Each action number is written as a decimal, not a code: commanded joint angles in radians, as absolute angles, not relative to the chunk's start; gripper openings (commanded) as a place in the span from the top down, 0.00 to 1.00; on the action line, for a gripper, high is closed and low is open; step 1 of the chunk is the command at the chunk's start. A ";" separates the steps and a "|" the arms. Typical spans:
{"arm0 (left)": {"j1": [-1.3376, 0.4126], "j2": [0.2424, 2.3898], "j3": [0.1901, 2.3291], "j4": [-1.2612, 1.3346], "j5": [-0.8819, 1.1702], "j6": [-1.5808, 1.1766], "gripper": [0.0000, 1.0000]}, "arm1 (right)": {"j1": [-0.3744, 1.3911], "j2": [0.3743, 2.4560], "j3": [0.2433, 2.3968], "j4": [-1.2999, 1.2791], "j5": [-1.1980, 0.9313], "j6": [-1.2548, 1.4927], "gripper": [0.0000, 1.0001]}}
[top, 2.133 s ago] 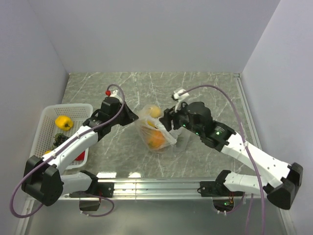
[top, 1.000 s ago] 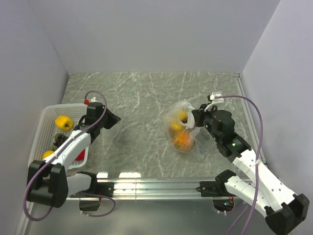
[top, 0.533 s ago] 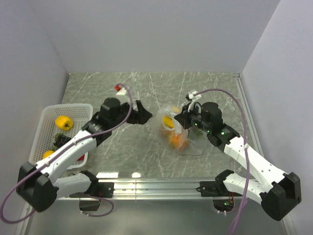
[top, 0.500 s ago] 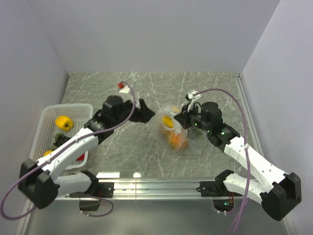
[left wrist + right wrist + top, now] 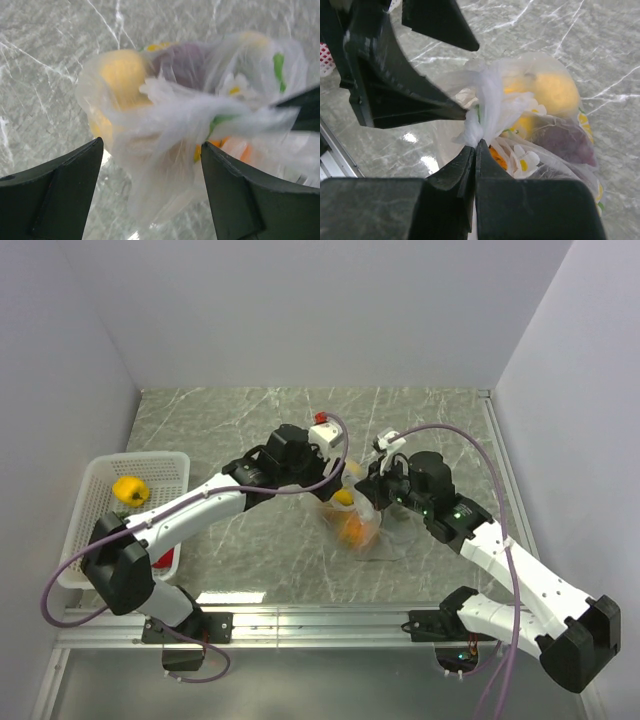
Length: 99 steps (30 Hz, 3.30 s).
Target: Untie the knot of the plastic bag and take out the fruit
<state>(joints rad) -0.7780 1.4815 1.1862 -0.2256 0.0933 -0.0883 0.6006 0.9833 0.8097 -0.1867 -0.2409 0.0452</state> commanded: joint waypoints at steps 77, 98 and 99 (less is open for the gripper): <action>-0.707 1.028 0.749 -0.328 -0.288 -0.897 0.99 | 0.946 1.299 1.272 -0.483 0.135 0.166 0.46; -0.627 0.959 0.687 -0.193 -0.155 -0.805 0.53 | 0.983 1.060 0.721 -0.453 0.186 0.516 0.53; -0.627 0.941 0.718 -0.219 -0.128 -0.751 0.43 | 0.983 1.054 0.744 -0.449 0.192 0.500 0.53</action>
<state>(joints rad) -0.6323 1.0138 0.6617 -0.2512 -0.2180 -0.9428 0.9848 1.0790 0.6838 -0.4713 0.1429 0.5270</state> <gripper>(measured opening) 0.492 0.465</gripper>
